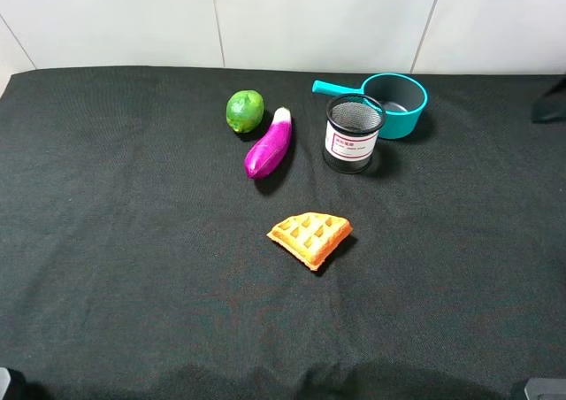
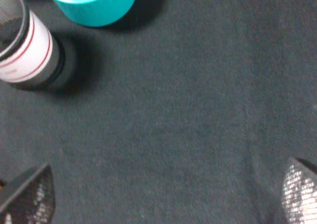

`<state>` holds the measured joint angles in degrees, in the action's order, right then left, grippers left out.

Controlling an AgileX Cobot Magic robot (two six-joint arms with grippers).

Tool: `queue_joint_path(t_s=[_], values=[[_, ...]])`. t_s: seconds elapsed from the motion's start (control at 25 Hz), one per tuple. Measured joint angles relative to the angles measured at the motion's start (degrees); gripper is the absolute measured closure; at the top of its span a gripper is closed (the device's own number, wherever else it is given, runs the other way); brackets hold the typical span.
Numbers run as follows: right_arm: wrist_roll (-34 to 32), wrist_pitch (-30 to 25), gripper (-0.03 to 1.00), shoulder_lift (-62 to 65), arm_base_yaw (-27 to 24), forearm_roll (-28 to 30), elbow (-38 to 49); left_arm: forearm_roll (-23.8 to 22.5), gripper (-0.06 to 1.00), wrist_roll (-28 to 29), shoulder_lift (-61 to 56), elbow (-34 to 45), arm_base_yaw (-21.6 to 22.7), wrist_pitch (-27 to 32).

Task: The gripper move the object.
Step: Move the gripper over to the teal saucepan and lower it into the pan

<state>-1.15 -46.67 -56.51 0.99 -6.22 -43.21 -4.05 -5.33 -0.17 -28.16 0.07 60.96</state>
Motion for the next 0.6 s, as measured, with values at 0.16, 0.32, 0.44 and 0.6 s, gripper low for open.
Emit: queue_joint_path(t_s=[0.16, 0.32, 0.44, 0.6], values=[[0.0, 0.3, 0.27, -6.3, 0.0, -2.3, -3.2, 0.0, 0.18, 0.0, 0.0, 0.0, 0.0, 0.0], [0.0, 0.4, 0.27, -11.5, 0.1, -4.1, -5.7, 0.0, 0.18, 0.0, 0.0, 0.0, 0.0, 0.0], [0.0, 1.9, 0.27, -14.4, 1.8, -3.9, -6.8, 0.0, 0.18, 0.0, 0.0, 0.0, 0.0, 0.0], [0.0, 3.4, 0.27, -18.3, 4.2, -3.5, -10.1, 0.0, 0.18, 0.0, 0.0, 0.0, 0.0, 0.0]])
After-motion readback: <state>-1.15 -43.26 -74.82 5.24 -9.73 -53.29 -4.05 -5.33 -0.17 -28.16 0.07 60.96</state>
